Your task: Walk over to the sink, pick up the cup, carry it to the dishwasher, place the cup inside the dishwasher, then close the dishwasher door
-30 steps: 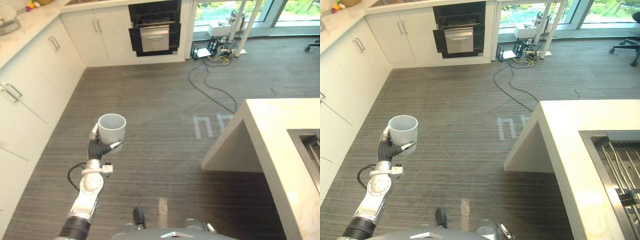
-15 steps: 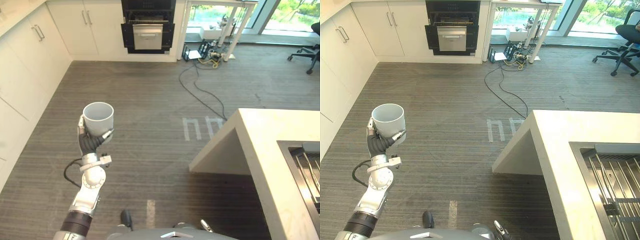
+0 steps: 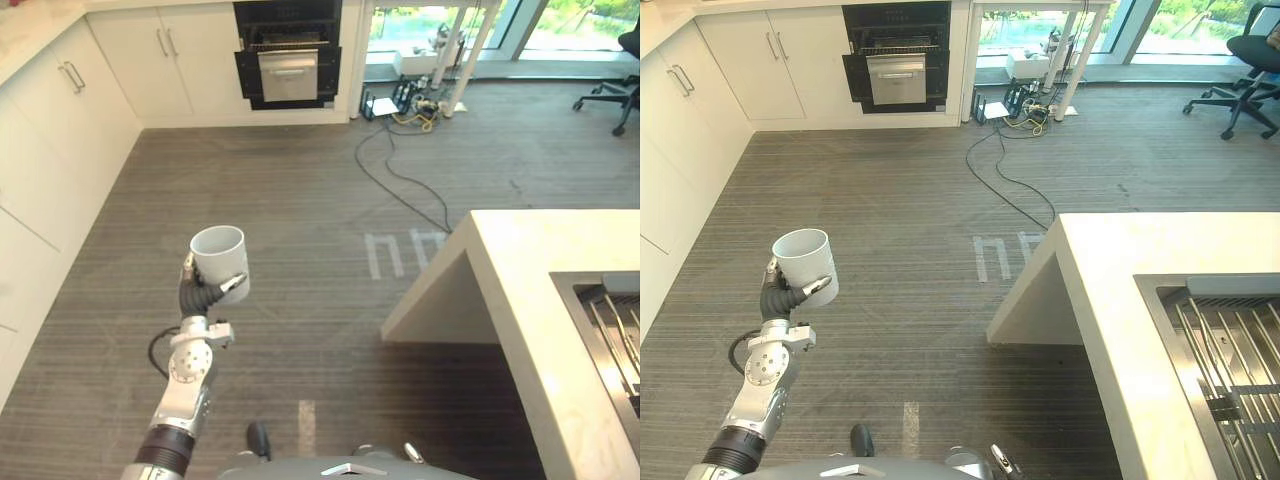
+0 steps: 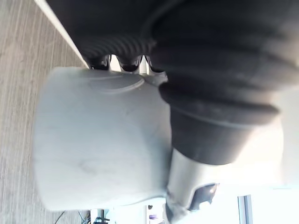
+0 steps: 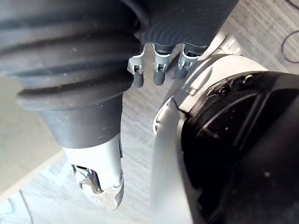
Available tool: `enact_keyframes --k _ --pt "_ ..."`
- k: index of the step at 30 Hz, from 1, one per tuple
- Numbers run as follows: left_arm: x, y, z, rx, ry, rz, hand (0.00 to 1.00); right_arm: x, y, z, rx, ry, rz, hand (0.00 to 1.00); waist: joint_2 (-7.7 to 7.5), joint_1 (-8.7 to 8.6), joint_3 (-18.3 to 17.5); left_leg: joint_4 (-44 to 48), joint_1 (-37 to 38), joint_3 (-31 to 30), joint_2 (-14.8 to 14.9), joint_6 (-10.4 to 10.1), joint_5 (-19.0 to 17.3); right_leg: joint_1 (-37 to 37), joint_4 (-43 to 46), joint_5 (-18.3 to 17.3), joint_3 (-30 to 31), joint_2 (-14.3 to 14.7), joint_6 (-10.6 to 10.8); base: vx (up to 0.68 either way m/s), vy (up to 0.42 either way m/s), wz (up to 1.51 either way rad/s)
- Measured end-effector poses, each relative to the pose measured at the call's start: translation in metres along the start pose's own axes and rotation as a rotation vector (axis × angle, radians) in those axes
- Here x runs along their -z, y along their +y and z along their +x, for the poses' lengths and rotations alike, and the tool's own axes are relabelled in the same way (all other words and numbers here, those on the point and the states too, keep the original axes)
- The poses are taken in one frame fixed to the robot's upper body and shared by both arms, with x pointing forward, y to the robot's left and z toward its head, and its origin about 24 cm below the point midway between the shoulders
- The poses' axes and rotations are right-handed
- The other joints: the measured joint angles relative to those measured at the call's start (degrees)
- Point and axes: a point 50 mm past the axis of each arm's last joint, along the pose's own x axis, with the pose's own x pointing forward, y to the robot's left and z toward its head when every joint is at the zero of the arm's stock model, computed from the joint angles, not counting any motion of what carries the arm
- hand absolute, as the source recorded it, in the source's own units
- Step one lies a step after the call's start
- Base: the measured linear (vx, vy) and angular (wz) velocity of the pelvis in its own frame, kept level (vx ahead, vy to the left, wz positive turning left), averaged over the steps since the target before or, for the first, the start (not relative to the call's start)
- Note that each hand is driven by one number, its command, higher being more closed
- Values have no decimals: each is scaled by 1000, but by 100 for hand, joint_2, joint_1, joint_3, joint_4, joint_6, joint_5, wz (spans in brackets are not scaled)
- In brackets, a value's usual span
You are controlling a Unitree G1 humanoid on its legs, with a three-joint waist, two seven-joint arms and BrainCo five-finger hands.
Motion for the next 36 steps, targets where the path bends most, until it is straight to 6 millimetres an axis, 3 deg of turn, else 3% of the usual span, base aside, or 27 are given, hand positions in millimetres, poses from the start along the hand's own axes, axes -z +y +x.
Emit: enact_keyframes --k 2,4,6,7,8,9,10,11,13,14,16,17,19,20,21,22,24,25,27,28,29,30,32,33,34,35,36 --pt "-7 -4 2 17 -24 -10 100 2 0 1 23 0 13 0 -107 -11 25 197 -69 432 -38 167 -304 -166 431 -333 -59 -226 38 5 66 31" --pt "-29 -16 9 60 -118 -29 100 -1 -2 0 45 -9 13 0 -168 -9 60 1755 -687 687 3 324 -1055 -237 1043 -731 -340 -646 255 65 126 76" --pt "-40 -23 10 87 -163 -42 100 -4 -11 -3 84 -25 29 0 -139 8 49 2564 -826 794 -32 466 -1651 -170 1537 -740 -485 -825 408 176 187 57" --pt "-47 -31 13 102 -186 -55 100 -14 -12 -3 94 -60 27 0 -91 43 74 3027 -873 724 -12 661 -2248 -729 3151 -686 -158 -1070 230 233 276 51" --pt "-47 -35 14 116 -177 -54 100 -18 -10 -2 92 -85 41 0 -142 46 110 3205 -853 609 -56 752 -2506 -1286 4263 -243 319 -1184 -505 164 248 48" --pt "-46 -39 14 130 -169 -45 100 -17 -9 -2 92 -93 53 0 -168 16 152 3267 -795 492 -101 766 -2634 -1617 4914 302 606 -1196 -840 175 231 70" --pt "-45 -44 12 158 -162 -15 100 -18 -9 -2 101 -116 58 0 -96 -112 215 3373 -671 241 -139 886 -2807 -2158 5824 916 1029 -1088 -946 280 164 78" --pt "-44 -45 12 161 -168 8 100 -15 -4 -1 89 -112 61 0 -154 -116 309 3381 -478 95 -123 899 -2950 -2646 6291 425 1125 -831 -766 329 145 73" --pt "-43 -46 10 151 -165 16 100 -11 0 0 82 -110 63 0 -77 -113 450 3245 -257 4 -88 896 -3006 -3006 6105 129 1044 -525 -757 337 107 45" --pt "-47 -49 10 157 -190 35 100 -7 4 -2 65 -126 65 0 -73 -113 583 2939 134 -182 -97 829 -3027 -3243 4946 -116 784 -69 -513 406 96 61" --pt "-55 -55 10 183 -227 23 100 5 0 -8 73 -123 99 0 -97 -155 518 2665 376 -421 -181 707 -3060 -3179 2718 55 664 285 -146 551 84 75" --pt "-60 -59 11 202 -251 19 100 10 -2 -8 79 -115 116 0 -149 -152 502 2622 474 -509 -246 644 -3095 -3178 2196 171 685 334 -123 677 40 83" --pt "-74 -66 13 234 -311 5 100 21 -10 -14 109 -91 137 0 -288 -126 426 2640 953 -748 -396 205 -3335 -3108 1509 781 737 441 -453 687 -20 74" --pt "-75 -66 13 233 -315 1 100 22 -13 -15 117 -89 140 0 -247 -152 401 2601 1141 -861 -397 82 -3411 -3068 1735 1152 817 441 -632 707 -38 56" --pt "-74 -70 12 231 -306 -22 100 17 -16 -16 121 -100 139 0 88 -178 294 2490 1416 -914 -239 -48 -3419 -3110 2321 701 662 497 -675 698 -42 47" --pt "-77 -76 11 247 -316 -38 100 12 -14 -15 109 -118 153 0 245 -187 188 2754 1378 -928 -172 -113 -3256 -3169 2771 241 603 444 -702 695 -47 37" --pt "-79 -79 10 267 -322 -42 100 10 -9 -14 86 -139 178 0 274 -253 180 3684 1237 -850 -67 -213 -2745 -2868 3159 -402 510 366 -711 688 -99 33" --pt "-78 -81 9 275 -319 -51 100 9 -11 -15 82 -150 185 0 333 -270 142 4681 929 -839 194 -594 -2111 -2522 3129 -653 435 462 -765 712 -117 19" --pt "-83 -85 7 290 -337 -77 100 5 -9 -16 64 -185 174 0 397 -193 97 6081 301 -848 534 -986 -1313 -2124 2926 -886 438 636 -859 696 -62 -11" --pt "-84 -87 6 310 -342 -91 100 -2 -8 -17 56 -232 165 0 403 -169 97 7022 -184 -802 751 -797 -1374 -1741 2698 -1047 454 742 -901 762 -25 -20" --pt "-84 -86 6 326 -338 -100 100 -9 -5 -17 42 -280 161 0 367 -113 110 7534 -618 -662 923 -390 -1632 -1300 2408 -1127 536 817 -884 602 -10 -23" --pt "-85 -84 6 323 -339 -110 100 -14 -1 -16 27 -306 164 0 348 -66 116 7644 -834 -575 985 -242 -1776 -1080 2238 -1136 640 838 -878 550 39 -55" --pt "-96 -71 7 302 -379 -152 100 -41 14 -13 -43 -404 161 0 190 205 84 6664 -1561 -20 1046 151 -2401 -403 1461 -967 1097 697 -669 518 113 -96" --pt "-99 -67 8 301 -394 -151 100 -49 21 -11 -72 -426 154 0 139 246 68 5984 -1660 149 992 202 -2461 -262 1294 -926 1200 595 -599 622 238 -96" --pt "-102 -62 9 306 -419 -140 100 -64 34 -8 -118 -468 129 0 54 289 34 4322 -1828 201 726 177 -2336 -137 1150 -897 1442 340 -547 620 320 -98" --pt "-102 -60 8 313 -424 -130 100 -79 44 -5 -149 -499 109 0 71 360 27 2558 -1937 -177 495 59 -1791 -101 1139 -909 1713 181 -504 613 358 -101" --pt "-100 -60 7 311 -419 -128 100 -85 49 -4 -168 -514 107 0 124 390 6 1831 -1936 -430 453 -75 -1433 -87 1133 -926 1855 172 -455 407 307 -117"
